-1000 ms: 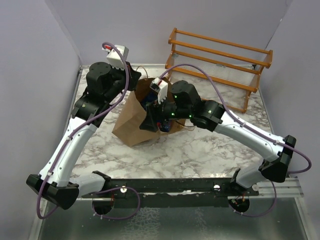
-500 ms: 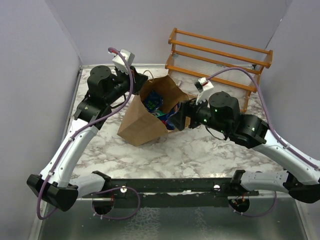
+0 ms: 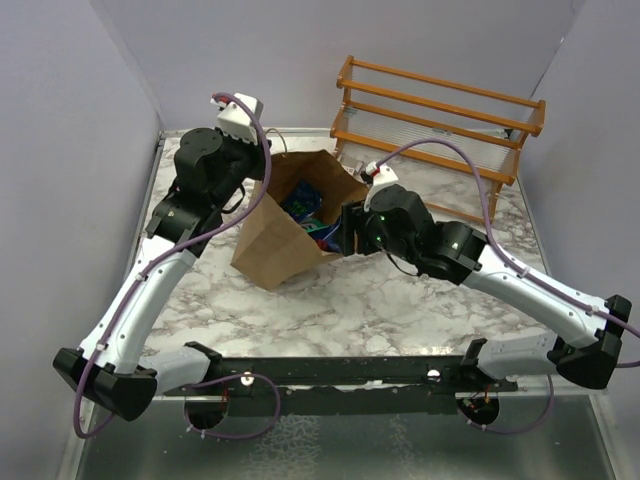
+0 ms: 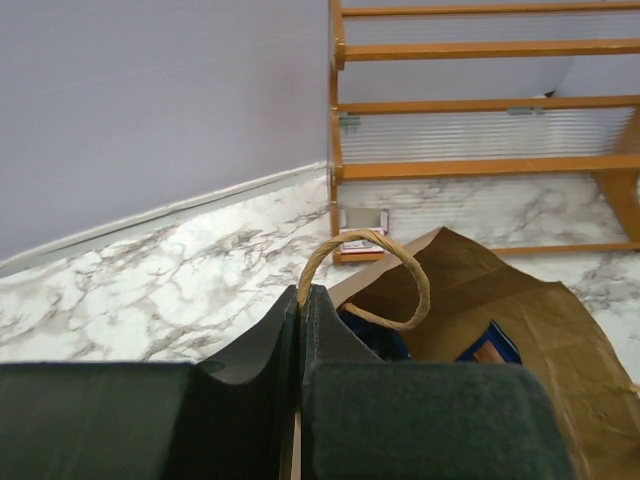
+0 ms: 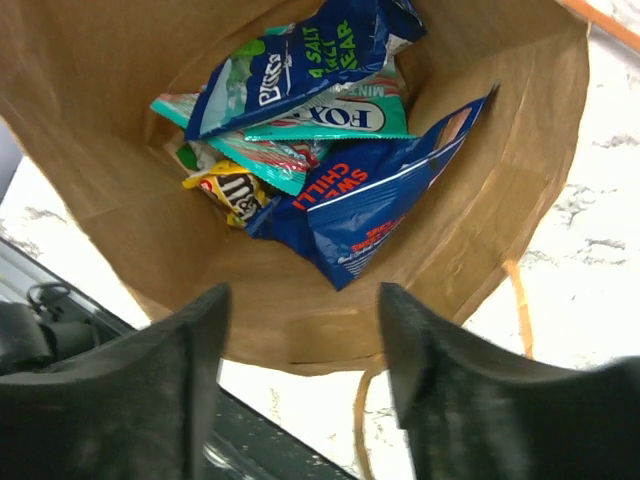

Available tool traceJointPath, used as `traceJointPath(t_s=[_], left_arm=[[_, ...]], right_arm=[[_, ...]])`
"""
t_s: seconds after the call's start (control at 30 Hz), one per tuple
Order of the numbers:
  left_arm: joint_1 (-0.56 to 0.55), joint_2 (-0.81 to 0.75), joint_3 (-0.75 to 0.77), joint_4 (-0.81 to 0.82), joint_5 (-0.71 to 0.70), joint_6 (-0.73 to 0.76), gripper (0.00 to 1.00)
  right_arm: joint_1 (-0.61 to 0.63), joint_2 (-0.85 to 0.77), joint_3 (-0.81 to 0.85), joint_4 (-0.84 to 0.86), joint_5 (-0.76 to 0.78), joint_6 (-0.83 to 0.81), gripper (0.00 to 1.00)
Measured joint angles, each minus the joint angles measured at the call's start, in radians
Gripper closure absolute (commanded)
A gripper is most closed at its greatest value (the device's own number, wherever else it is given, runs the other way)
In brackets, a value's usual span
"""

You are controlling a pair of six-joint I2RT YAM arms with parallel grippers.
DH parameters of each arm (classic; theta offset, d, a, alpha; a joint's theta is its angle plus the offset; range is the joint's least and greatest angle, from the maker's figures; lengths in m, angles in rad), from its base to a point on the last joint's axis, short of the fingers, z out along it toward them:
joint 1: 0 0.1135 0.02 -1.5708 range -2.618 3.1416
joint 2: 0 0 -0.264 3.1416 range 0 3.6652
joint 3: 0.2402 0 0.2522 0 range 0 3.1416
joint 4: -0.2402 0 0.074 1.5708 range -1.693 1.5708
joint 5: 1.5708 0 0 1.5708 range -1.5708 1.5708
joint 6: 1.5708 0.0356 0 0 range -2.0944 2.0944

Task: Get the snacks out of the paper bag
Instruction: Adjust the paper bag at the center of the board.

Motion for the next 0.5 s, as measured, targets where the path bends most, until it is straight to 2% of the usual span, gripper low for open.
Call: traceJointPath(t_s=[0.1,0.5], left_arm=[[0.0,-0.001,0.004,-0.019,-0.053,0.019,1.0],[0.01,0.064,0.167,-0.081,-0.069,0.109,1.0]], right_arm=[[-0.001,0.023,0.003,0.027,-0.008,-0.01,0.53],[0.0,0.201,0.025,0.172,-0.263,-0.005,0.55]])
